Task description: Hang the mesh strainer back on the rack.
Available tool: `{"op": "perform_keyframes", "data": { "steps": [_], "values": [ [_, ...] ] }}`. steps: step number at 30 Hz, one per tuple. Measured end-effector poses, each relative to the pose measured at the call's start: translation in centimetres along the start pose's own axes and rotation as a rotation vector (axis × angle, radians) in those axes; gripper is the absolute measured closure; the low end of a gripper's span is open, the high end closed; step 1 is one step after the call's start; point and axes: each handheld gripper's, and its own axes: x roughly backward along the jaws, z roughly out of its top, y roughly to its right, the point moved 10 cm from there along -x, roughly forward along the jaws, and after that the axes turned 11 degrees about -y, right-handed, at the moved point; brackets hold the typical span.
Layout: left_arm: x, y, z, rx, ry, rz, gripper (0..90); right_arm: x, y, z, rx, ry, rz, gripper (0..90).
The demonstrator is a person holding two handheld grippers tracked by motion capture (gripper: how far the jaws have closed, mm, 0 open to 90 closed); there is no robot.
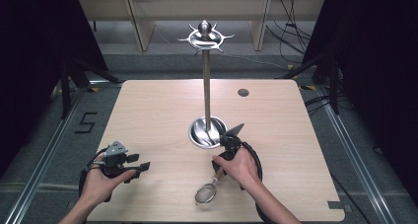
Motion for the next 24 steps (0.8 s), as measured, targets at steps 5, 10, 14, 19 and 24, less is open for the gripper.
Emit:
{"op": "perform_keyframes", "data": {
  "steps": [5, 10, 14, 19, 24],
  "values": [
    [0.1, -0.2, -0.2, 0.002, 0.0, 0.004, 40.0, -0.3, -0.3, 0.1, 0.0, -0.025, -0.01, 33.7],
    [0.2, -0.3, -0.3, 0.005, 0.003, 0.009, 40.0, -0.5, 0.2, -0.1, 0.047, -0.032, -0.072, 43.3],
    [0.2, -0.3, -0.3, 0.01, 0.004, 0.009, 40.0, -0.2, 0.4, -0.9, 0.066, -0.086, -0.097, 51.4],
    [0.2, -0.2, -0.4, 0.008, -0.008, 0.001, 40.0, -0.1, 1.0, -1.4, 0.108, -0.11, -0.131, 61.0],
    [0.1, -0.3, -0.3, 0.011, 0.003, 0.007, 40.1, 0.2, 1.3, -1.8, 0.139, -0.127, -0.139, 60.5]
  ]
}}
